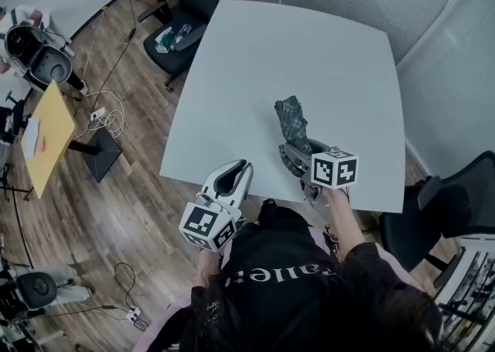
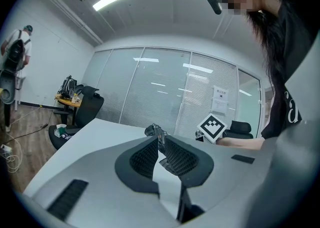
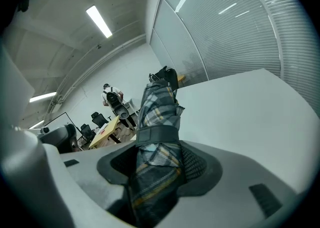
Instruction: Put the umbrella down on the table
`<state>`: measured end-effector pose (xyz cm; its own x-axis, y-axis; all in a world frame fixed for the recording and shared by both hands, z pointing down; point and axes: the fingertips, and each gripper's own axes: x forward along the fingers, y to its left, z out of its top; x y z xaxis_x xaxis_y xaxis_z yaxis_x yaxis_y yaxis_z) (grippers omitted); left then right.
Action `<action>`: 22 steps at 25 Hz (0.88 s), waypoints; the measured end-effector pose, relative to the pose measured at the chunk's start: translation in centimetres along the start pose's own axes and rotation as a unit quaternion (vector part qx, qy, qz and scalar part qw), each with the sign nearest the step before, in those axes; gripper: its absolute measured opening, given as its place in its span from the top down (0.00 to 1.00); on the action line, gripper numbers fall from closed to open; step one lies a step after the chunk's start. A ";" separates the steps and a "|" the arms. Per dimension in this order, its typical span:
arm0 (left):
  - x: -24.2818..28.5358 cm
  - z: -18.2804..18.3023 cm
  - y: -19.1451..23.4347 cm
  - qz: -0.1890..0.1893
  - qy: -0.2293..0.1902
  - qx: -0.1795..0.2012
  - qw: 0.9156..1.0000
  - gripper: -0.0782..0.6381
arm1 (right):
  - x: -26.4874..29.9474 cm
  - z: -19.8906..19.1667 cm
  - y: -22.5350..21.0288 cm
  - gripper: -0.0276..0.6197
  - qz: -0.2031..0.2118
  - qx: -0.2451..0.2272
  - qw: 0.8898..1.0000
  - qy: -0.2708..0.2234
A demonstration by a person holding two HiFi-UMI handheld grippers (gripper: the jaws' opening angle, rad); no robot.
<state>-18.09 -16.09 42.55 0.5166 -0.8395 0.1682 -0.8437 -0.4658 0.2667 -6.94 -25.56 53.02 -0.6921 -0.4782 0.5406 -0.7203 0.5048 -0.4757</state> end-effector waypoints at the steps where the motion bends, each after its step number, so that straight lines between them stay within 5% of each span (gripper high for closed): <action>1: 0.6 0.3 0.4 0.001 0.001 0.001 1.000 0.81 | 0.8 0.8 -1.0 0.59 -0.004 -0.004 1.000 0.004; 10: 4.4 1.7 4.2 0.025 0.017 0.002 1.000 0.81 | 9.6 6.0 -10.4 0.59 -0.062 -0.046 0.995 0.061; 22: 6.7 1.1 6.2 0.044 0.045 -0.002 0.998 0.81 | 18.1 5.3 -19.8 0.59 -0.098 -0.107 0.976 0.163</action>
<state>-19.99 -24.90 44.32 0.4510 -0.8487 0.2763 -0.8863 -0.3893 0.2508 -5.46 -47.98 68.53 -0.4660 -0.3433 0.8154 -0.7865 0.5829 -0.2040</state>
